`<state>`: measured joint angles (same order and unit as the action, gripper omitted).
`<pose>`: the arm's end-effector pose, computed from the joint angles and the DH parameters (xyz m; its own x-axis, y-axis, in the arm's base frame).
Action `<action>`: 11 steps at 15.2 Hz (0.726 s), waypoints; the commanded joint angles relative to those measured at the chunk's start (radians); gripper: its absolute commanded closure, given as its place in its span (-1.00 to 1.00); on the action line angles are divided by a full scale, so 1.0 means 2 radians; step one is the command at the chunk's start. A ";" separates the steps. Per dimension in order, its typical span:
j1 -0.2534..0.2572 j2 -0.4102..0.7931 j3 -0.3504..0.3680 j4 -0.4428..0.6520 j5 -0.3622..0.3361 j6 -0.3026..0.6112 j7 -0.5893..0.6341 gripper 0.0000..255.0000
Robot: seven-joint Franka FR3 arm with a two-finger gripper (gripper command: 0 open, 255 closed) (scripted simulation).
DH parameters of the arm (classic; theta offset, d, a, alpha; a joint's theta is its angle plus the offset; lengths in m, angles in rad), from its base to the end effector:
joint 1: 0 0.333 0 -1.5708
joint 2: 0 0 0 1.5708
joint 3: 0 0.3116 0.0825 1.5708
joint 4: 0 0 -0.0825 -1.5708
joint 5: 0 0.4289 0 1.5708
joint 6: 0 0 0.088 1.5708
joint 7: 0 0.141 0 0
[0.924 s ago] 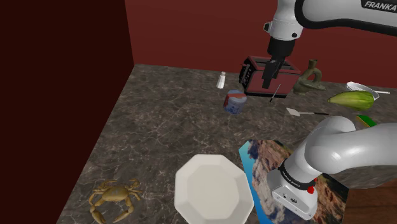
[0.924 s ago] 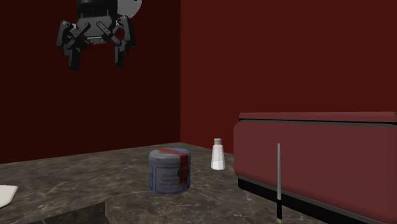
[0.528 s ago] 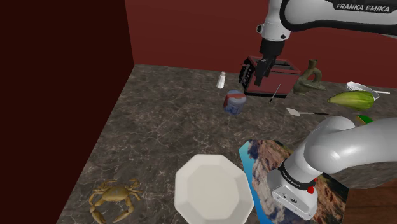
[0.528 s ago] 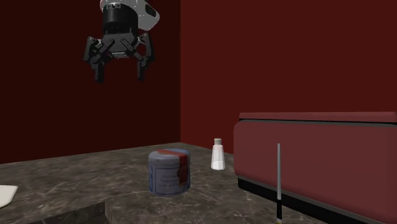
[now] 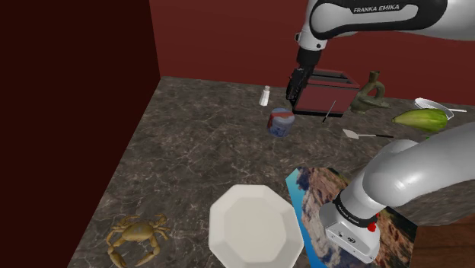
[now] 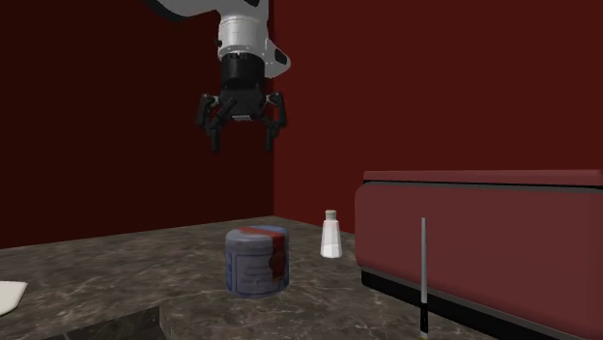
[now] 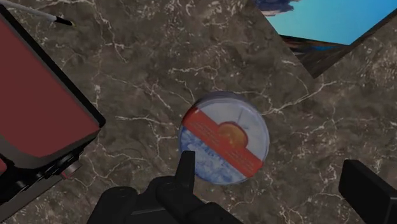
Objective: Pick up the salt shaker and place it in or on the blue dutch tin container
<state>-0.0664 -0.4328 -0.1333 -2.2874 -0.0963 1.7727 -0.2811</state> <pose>0.4443 -0.1033 0.4600 0.9888 0.1180 -0.0917 0.1195 -0.9928 0.0116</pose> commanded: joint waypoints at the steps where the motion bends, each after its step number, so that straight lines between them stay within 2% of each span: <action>1: -0.001 0.034 -0.011 0.015 0.005 0.023 -0.012 -1.00; 6: -0.007 0.125 -0.038 0.071 0.026 0.065 -0.050 -1.00; 11: -0.016 0.219 -0.058 0.144 0.062 0.090 -0.091 -1.00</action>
<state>-0.0932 -0.0231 -0.2419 -2.0258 0.0137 1.9491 -0.4468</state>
